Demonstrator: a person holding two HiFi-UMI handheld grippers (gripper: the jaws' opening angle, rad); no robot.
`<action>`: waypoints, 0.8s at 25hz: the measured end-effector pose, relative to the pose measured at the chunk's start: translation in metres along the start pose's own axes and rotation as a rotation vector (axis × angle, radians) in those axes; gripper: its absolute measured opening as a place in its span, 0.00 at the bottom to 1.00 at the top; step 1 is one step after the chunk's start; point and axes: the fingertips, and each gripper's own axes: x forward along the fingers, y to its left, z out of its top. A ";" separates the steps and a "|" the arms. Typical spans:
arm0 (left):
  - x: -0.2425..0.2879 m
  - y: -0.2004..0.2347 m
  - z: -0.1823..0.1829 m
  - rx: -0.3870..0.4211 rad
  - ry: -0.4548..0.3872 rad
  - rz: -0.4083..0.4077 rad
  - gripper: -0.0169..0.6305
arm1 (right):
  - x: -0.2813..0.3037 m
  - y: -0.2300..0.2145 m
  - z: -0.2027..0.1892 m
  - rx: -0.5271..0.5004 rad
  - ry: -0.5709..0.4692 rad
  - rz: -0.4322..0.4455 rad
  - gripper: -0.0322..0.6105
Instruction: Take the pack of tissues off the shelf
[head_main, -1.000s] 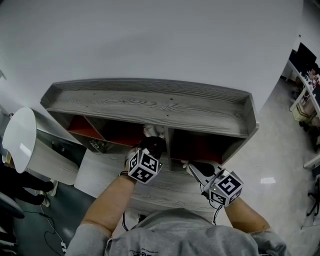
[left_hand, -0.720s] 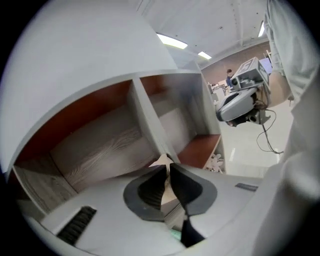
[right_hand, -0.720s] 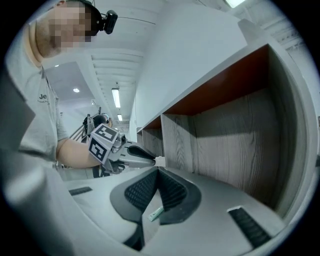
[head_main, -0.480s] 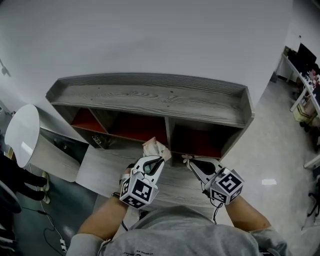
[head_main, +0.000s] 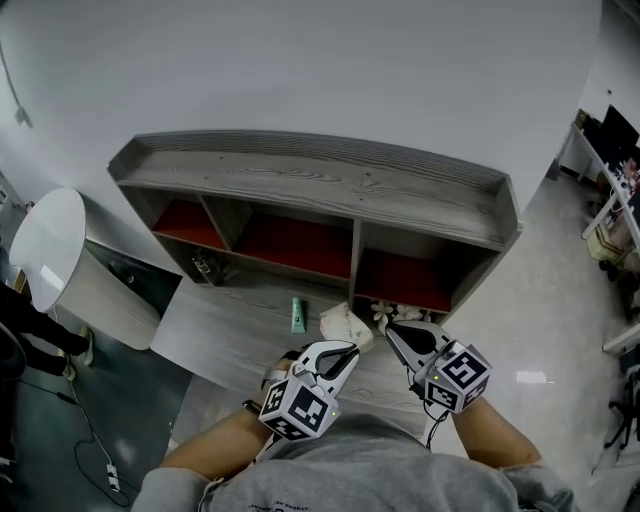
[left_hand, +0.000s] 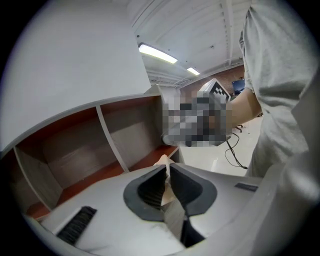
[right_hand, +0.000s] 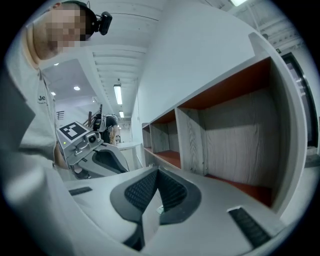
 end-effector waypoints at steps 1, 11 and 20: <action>-0.002 -0.003 -0.003 -0.008 -0.001 -0.001 0.10 | 0.003 0.003 -0.002 -0.001 0.008 0.008 0.08; -0.035 -0.001 -0.057 -0.094 0.030 0.042 0.10 | 0.062 0.044 -0.020 -0.032 0.097 0.119 0.08; -0.095 0.040 -0.118 -0.176 0.059 0.119 0.10 | 0.150 0.105 -0.022 -0.069 0.143 0.237 0.08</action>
